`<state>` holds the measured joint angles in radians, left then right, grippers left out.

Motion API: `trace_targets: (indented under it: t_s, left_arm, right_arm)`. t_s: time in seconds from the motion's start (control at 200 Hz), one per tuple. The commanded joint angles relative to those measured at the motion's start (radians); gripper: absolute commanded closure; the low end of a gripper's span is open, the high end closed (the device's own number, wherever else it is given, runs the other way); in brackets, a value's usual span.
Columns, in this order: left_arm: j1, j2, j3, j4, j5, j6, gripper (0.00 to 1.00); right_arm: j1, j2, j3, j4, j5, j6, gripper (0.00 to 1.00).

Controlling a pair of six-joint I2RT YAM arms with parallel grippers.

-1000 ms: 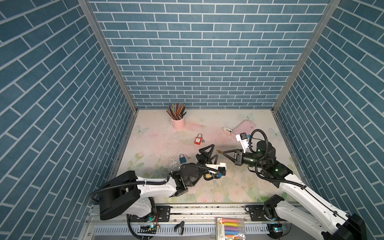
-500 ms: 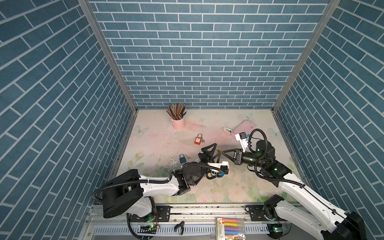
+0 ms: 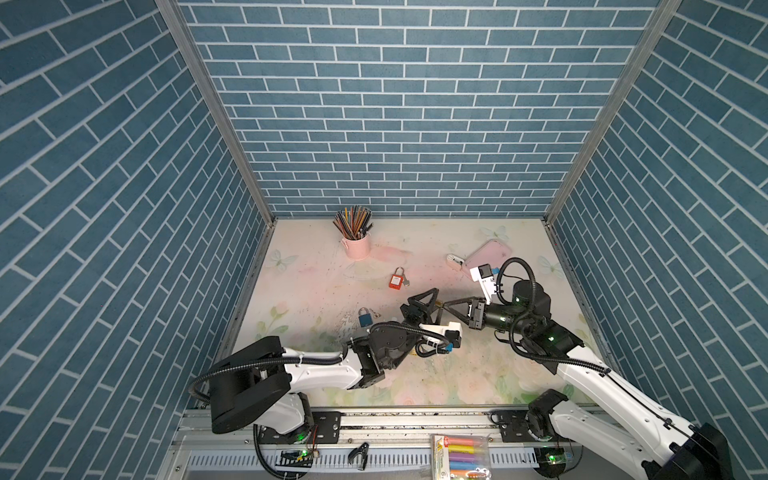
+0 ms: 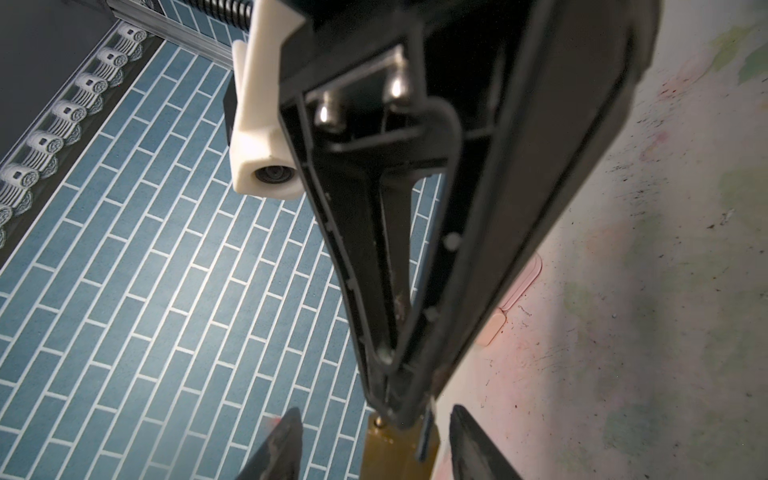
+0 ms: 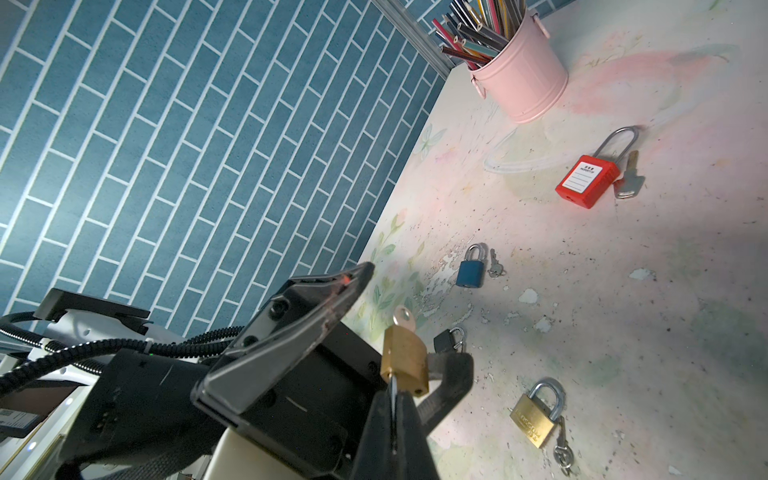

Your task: Lock with the key

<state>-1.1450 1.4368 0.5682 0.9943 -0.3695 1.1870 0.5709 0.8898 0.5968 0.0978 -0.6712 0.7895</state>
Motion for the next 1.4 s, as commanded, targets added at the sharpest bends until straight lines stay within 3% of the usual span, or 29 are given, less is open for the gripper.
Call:
trace_targets:
  t_s: [0.0,0.425,0.57,0.785,0.855,0.955,1.035,1.26,1.395]
  left_arm:
    - [0.003,0.01,0.025,0.008,0.011,0.022,0.45]
    - [0.01,0.004,0.032,-0.029,0.027,0.016,0.6]
    - [0.01,0.002,0.035,-0.035,0.033,0.019,0.73]
    - [0.009,-0.013,0.032,-0.045,0.038,0.015,0.8]
    - [0.01,-0.024,0.036,-0.073,0.046,0.004,0.88]
    - [0.013,-0.049,0.06,-0.193,0.072,-0.041,0.88]
    - [0.028,-0.079,0.08,-0.315,0.136,-0.109,0.88]
    - [0.144,-0.109,0.205,-0.787,0.51,-0.342,0.88]
    - [0.184,-0.076,0.257,-0.955,0.66,-0.382,0.89]
  right_arm:
    - [-0.003,-0.013,-0.013,0.036,-0.016,0.03,1.0]
    - [-0.003,-0.012,-0.019,0.044,-0.018,0.035,1.0]
    - [-0.003,-0.007,-0.019,0.043,-0.018,0.035,1.0]
    - [-0.003,-0.004,-0.022,0.045,-0.013,0.034,1.0]
    - [-0.006,-0.005,-0.02,0.043,-0.008,0.032,1.0]
    - [-0.01,-0.013,-0.011,0.025,0.016,0.024,1.0]
    - [-0.025,-0.027,0.0,0.007,0.039,0.016,1.0]
    - [-0.084,-0.116,0.004,0.002,0.108,-0.006,0.73]
    - [-0.109,-0.151,-0.002,-0.018,0.138,-0.022,0.65]
